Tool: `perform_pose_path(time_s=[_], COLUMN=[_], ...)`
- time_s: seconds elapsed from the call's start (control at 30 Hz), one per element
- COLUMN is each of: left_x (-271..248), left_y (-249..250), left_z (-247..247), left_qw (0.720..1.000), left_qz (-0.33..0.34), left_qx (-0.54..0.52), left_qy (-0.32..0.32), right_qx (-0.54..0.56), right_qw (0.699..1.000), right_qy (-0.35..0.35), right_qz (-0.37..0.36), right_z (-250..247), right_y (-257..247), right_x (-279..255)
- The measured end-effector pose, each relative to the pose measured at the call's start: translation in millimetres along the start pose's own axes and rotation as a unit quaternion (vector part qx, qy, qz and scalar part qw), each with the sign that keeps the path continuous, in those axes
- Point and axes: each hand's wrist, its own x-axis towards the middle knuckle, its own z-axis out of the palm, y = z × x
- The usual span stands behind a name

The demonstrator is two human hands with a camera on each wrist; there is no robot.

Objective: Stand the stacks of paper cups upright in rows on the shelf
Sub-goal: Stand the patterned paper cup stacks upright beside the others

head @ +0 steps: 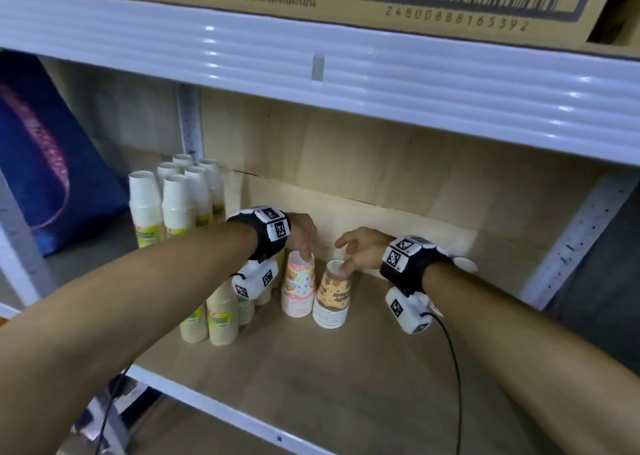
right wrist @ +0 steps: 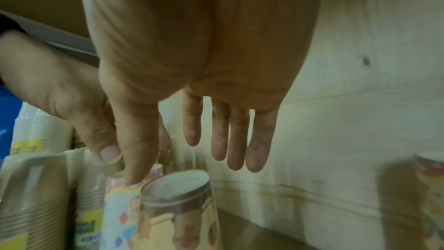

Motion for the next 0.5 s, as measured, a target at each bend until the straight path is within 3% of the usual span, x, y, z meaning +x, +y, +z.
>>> perform_pose_path(time_s=[0.17, 0.5], left_x=[1.3, -3.6], left_y=[-2.3, -7.7], left_z=[19.1, 28.4], left_qw=[0.999, 0.999], left_qz=[0.032, 0.034], left_qx=[0.035, -0.023], left_qy=[0.016, 0.029], right_qx=[-0.003, -0.046], right_qw=[0.999, 0.999], right_qy=[-0.039, -0.020], right_qz=[-0.004, -0.003], right_z=[18.3, 25.0], right_y=[-7.3, -8.2], right_x=[1.2, 3.2])
